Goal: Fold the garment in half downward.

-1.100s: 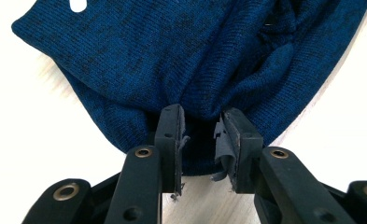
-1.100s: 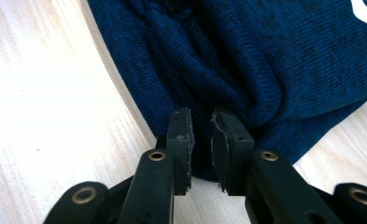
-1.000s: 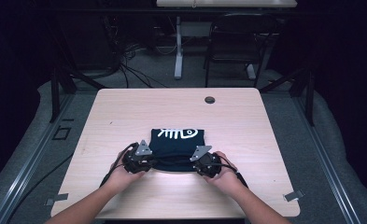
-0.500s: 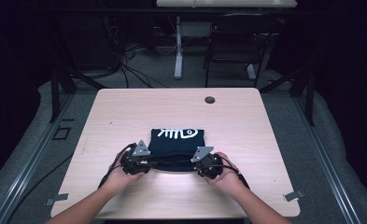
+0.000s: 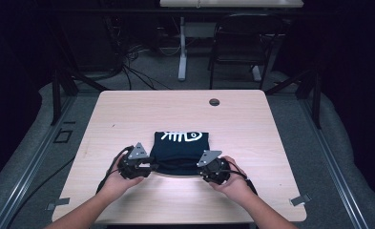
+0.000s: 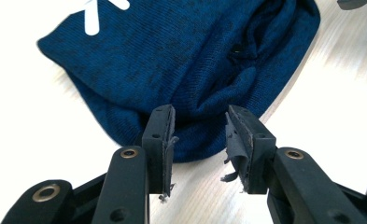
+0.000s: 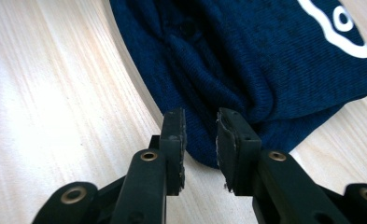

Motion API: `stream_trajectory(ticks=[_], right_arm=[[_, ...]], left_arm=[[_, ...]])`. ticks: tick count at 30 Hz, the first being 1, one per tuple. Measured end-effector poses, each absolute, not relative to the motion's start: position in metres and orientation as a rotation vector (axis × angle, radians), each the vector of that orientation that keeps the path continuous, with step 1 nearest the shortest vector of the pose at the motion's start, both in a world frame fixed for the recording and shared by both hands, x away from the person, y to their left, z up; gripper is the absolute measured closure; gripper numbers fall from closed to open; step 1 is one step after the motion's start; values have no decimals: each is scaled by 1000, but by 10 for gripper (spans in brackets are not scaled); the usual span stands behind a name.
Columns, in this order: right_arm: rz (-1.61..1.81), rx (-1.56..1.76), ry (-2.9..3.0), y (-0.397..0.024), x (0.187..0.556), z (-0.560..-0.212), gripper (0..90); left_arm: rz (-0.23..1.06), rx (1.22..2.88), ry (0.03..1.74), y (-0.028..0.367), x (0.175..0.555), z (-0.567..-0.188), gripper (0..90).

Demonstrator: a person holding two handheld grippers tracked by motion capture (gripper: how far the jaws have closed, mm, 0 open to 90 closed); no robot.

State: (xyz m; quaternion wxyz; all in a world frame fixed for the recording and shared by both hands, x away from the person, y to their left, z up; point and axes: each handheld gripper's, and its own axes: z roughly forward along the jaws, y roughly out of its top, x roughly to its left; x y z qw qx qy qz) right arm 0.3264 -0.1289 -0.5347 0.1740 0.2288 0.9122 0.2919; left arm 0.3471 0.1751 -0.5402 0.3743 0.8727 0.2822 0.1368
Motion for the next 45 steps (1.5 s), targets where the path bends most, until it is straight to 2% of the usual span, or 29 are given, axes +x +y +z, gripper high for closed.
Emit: stream_trajectory(ticks=[8, 19, 24, 32, 45], right_arm=[[866, 691, 2531, -144, 316, -526, 651], [980, 847, 2455, -172, 300, -523, 561], [984, 884, 2430, -179, 290, -530, 551], [994, 955, 2363, -190, 280, -541, 532], [1028, 959, 2342, -190, 281, -559, 527]], left_arm=[[334, 2123, 815, 199, 338, -535, 547], [383, 2051, 897, 227, 319, -543, 522], [403, 2074, 916, 234, 309, -552, 512], [340, 2020, 976, 244, 306, -563, 508], [382, 2069, 987, 245, 308, -574, 509]])
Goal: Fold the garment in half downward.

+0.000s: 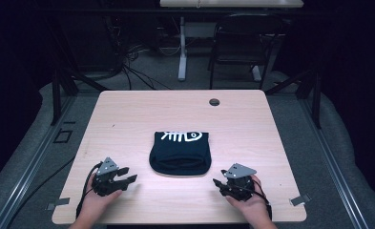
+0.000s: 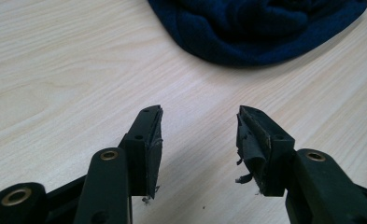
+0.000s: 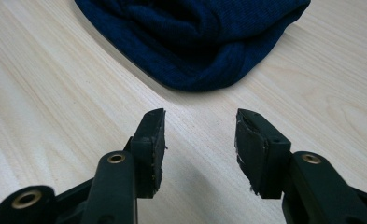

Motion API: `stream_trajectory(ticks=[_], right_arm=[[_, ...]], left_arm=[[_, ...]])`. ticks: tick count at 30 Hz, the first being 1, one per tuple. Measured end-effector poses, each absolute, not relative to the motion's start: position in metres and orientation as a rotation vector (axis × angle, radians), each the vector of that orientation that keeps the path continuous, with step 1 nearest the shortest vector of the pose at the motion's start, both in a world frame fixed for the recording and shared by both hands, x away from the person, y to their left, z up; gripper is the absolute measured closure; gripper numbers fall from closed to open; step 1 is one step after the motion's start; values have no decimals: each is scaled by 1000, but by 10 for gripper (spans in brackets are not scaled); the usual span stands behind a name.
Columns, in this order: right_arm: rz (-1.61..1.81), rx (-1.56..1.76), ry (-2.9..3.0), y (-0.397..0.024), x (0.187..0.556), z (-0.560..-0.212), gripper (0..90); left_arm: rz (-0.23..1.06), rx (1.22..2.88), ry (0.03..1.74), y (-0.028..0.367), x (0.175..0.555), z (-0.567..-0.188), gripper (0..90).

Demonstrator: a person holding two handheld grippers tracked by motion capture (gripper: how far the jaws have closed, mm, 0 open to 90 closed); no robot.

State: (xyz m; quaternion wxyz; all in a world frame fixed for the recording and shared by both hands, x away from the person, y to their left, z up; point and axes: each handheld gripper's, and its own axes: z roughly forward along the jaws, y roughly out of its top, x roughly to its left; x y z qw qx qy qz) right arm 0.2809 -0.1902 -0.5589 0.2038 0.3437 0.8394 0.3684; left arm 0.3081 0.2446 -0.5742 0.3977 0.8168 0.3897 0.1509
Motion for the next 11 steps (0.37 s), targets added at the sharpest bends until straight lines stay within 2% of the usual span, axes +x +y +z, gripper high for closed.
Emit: stream_trajectory(ticks=[11], right_arm=[[1004, 928, 2376, -181, 281, -568, 510]], left_arm=[[418, 2114, 923, 238, 306, -575, 503]])
